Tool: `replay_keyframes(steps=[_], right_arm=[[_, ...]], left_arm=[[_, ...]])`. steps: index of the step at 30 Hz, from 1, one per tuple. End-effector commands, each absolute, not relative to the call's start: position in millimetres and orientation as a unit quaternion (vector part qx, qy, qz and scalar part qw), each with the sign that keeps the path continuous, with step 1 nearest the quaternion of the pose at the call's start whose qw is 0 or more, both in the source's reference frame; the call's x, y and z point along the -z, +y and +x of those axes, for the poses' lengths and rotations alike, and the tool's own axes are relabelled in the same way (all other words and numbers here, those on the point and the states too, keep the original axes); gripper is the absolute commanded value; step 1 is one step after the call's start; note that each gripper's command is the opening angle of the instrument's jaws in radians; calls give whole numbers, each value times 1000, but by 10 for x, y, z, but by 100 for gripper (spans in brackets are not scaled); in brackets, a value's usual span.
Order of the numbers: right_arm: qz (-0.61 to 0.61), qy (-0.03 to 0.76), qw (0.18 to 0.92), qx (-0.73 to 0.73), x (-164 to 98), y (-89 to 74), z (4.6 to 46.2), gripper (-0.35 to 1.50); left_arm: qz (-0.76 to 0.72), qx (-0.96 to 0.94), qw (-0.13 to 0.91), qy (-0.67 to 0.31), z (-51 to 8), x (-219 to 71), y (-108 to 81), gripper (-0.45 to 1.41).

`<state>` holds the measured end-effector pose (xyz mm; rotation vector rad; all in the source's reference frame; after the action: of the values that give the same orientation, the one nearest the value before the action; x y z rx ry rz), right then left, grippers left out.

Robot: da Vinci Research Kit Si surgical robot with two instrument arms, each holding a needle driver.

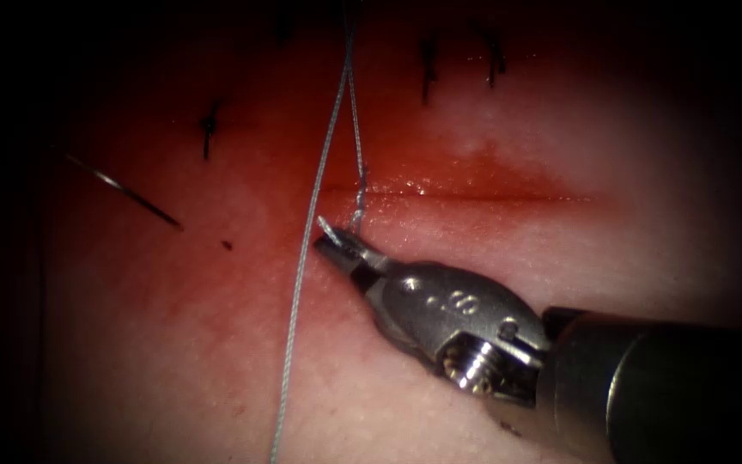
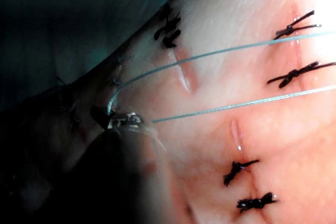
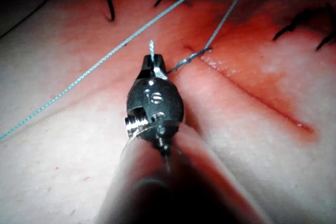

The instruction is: Wound Closure

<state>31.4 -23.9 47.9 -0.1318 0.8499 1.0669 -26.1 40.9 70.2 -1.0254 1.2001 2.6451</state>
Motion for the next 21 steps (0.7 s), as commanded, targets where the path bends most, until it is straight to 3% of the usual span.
replay_keyframes(steps=[1,21], right_arm=[[-57,394,776,-490,-480,-244,324,-35],[-38,369,807,-459,-487,-311,332,-35]], left_arm=[[-334,-857,30,392,-265,-703,417,-45],[-342,-849,48,401,-253,-697,427,-45]])
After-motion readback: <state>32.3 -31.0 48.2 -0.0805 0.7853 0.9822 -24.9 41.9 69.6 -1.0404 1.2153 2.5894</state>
